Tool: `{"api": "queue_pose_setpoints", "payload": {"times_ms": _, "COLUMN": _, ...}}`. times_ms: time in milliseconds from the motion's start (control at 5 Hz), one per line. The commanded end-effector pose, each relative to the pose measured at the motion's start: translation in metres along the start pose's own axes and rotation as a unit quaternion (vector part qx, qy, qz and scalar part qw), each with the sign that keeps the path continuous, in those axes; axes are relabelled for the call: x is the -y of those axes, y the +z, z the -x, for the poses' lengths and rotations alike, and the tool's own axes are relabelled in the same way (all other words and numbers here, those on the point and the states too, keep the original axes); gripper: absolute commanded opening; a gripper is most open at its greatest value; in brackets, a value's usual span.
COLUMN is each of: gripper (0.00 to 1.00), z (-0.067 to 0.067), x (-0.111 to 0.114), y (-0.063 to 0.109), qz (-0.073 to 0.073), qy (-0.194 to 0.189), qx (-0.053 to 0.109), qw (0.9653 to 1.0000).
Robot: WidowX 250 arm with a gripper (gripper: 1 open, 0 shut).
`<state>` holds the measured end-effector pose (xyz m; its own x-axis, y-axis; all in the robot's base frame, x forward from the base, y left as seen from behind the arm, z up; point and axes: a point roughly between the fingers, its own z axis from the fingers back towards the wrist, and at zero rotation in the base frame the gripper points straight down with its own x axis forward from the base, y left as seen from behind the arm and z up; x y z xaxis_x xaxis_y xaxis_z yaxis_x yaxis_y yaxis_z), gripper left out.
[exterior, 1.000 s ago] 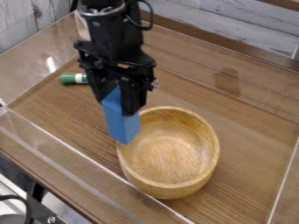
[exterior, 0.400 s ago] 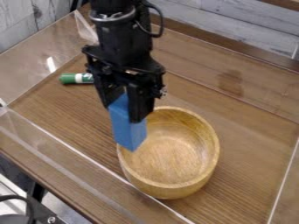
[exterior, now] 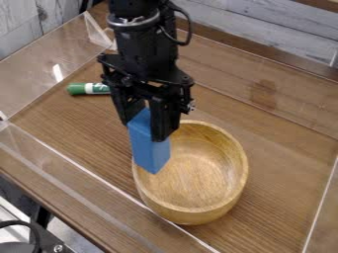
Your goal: Put the blue block in the brown bowl
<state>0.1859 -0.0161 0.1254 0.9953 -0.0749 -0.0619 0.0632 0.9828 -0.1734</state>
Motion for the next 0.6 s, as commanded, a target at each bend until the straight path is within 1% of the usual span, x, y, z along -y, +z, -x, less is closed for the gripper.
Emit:
{"api": "queue_pose_setpoints", "payload": {"times_ms": 0, "gripper": 0.00, "z": -0.0032, "x": 0.0049, "y": 0.0060, "qz": -0.002, "qy": -0.008, "qx": 0.018, "qw": 0.9998}}
{"api": "queue_pose_setpoints", "payload": {"times_ms": 400, "gripper": 0.00, "z": -0.0040, "x": 0.0114, "y": 0.0029, "qz": -0.001, "qy": -0.017, "qx": 0.012, "qw": 0.9998}}
